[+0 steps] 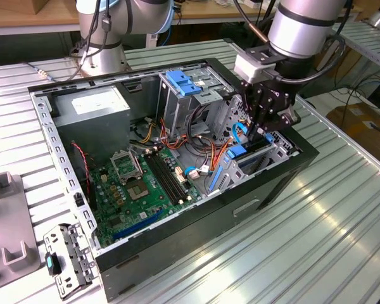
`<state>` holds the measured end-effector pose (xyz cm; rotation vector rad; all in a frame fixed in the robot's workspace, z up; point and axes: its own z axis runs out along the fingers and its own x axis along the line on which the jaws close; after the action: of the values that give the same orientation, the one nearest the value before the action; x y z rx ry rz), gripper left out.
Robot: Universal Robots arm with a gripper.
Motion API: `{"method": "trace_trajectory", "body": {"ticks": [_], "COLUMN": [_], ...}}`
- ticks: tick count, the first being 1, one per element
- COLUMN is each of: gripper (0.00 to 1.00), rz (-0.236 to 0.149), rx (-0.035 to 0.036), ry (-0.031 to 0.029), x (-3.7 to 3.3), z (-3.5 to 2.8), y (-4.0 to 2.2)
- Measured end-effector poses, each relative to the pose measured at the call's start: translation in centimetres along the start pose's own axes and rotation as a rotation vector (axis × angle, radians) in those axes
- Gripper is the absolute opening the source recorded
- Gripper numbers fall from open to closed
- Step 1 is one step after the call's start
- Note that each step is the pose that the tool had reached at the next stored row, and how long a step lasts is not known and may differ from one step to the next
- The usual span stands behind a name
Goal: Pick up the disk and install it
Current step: 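Insert the second disk wire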
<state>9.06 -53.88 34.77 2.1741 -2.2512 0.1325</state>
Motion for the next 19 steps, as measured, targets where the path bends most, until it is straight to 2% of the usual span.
{"method": "trace_trajectory", "body": {"ticks": [14,19], "gripper": [0.16,0.16], "rz": [-0.001,-0.001], "rx": [-0.0001,-0.001], "ry": [-0.0005,-0.005], "x": [0.1,0.16], "z": [0.48,0.93], "y": [0.01,0.03]}}
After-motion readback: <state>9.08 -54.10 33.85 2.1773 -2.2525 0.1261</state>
